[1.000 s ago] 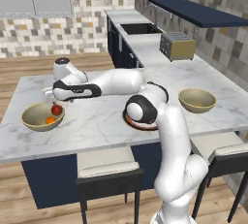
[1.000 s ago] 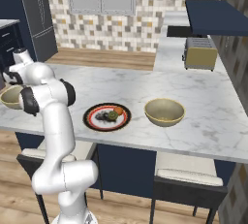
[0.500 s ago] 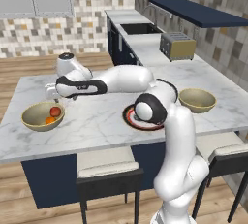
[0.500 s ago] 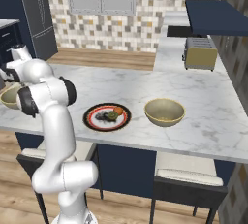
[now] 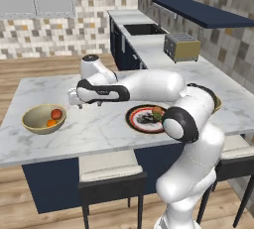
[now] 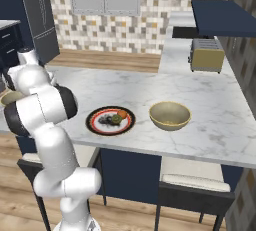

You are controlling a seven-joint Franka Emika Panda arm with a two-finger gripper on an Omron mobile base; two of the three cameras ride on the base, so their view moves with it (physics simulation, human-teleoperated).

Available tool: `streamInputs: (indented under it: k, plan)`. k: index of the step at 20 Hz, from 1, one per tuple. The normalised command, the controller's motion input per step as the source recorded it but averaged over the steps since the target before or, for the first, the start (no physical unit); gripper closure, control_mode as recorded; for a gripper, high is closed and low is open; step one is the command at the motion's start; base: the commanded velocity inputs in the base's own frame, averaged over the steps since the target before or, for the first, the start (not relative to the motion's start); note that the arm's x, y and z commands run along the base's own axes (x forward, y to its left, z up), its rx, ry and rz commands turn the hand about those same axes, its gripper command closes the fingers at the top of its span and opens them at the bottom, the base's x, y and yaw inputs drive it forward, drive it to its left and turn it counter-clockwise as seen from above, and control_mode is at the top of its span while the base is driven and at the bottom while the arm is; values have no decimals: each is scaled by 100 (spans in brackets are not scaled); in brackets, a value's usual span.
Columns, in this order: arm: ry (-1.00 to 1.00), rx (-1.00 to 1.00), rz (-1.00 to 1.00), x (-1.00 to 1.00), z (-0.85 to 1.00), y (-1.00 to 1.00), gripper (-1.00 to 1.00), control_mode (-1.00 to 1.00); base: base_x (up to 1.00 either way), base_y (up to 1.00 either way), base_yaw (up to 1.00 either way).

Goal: Take the fruits from the plate on the dining counter and place two fruits in each bowl.

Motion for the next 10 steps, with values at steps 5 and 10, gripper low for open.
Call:
streamInputs:
  k: [5, 10]
  plan:
    - [0, 1, -21, -19, 5, -100, -100, -100, 0, 0, 0]
    - [1, 0, -23, -11, 4, -100, -100, -100, 0, 0, 0]
